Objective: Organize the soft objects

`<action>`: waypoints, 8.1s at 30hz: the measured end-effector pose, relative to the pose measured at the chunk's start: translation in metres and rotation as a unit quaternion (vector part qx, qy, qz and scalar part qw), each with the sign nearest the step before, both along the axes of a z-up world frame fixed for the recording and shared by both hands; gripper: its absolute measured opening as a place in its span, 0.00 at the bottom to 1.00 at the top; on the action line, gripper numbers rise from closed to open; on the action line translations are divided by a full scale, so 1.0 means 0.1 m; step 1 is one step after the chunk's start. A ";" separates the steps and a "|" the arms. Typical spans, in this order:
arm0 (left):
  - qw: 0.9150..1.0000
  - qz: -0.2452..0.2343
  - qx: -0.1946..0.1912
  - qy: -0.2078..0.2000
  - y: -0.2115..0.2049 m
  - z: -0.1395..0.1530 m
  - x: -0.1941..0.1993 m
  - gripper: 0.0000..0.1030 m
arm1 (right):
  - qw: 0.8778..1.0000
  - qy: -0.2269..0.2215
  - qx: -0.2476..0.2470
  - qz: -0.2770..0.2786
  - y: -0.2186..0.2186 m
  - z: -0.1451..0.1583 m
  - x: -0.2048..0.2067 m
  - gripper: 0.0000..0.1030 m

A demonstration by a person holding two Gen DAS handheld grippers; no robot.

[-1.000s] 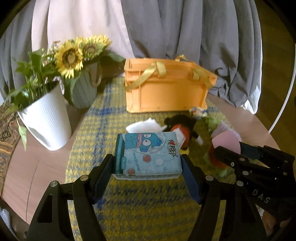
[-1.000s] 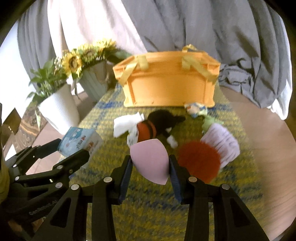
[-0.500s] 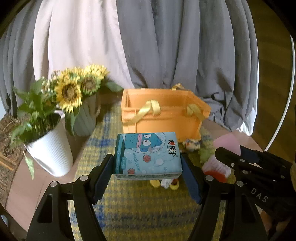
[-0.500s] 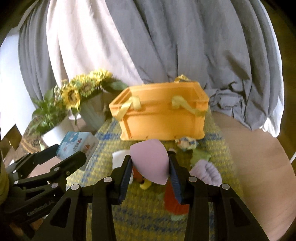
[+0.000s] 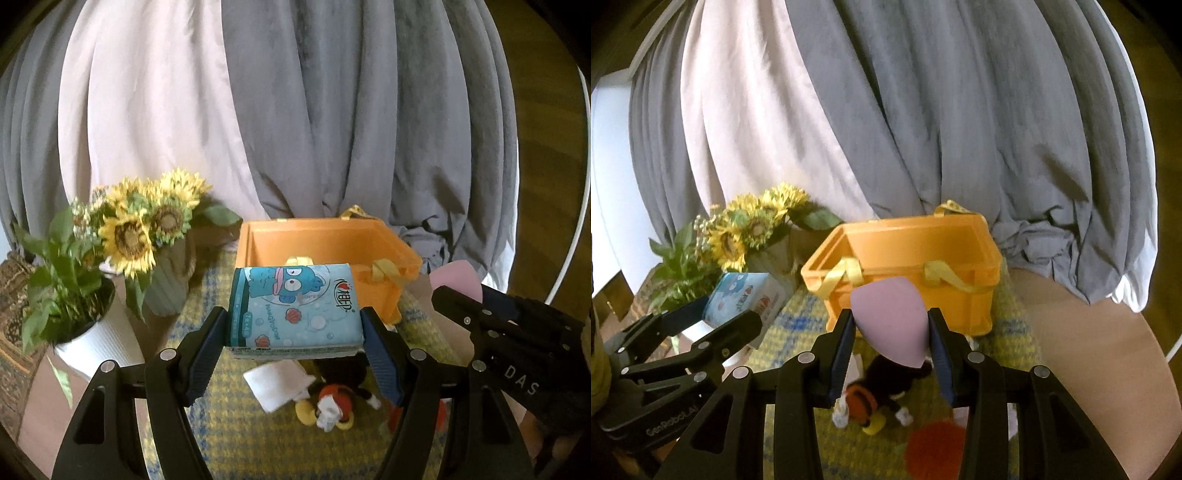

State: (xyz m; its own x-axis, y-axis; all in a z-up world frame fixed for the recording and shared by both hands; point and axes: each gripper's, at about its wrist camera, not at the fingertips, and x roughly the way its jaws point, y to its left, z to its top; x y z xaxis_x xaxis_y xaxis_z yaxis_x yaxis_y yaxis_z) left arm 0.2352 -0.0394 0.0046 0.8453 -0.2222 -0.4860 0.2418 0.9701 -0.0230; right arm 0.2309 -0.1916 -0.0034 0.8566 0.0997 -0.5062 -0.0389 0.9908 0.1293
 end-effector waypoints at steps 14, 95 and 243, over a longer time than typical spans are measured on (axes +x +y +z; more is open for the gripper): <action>0.999 0.009 -0.010 -0.051 -0.11 0.24 0.47 0.57 | 0.999 -0.048 0.006 -0.008 -0.11 0.20 0.41 0.40; 0.993 0.120 0.021 0.001 0.77 -0.17 -0.17 0.93 | 0.999 -0.011 -0.031 0.004 0.60 -0.02 0.22 0.87; 0.999 0.001 -0.016 -0.033 -0.03 0.13 0.78 0.69 | 0.993 -0.080 0.041 -0.071 -0.09 0.23 0.54 0.39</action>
State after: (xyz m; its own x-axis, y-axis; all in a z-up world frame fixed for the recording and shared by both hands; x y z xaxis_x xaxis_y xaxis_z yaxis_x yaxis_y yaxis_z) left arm 0.3136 -0.0424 0.0172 0.8759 -0.2349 -0.4213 0.2417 0.9696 -0.0381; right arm 0.2846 -0.2010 0.0192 0.9336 0.0072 -0.3583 0.0746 0.9740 0.2140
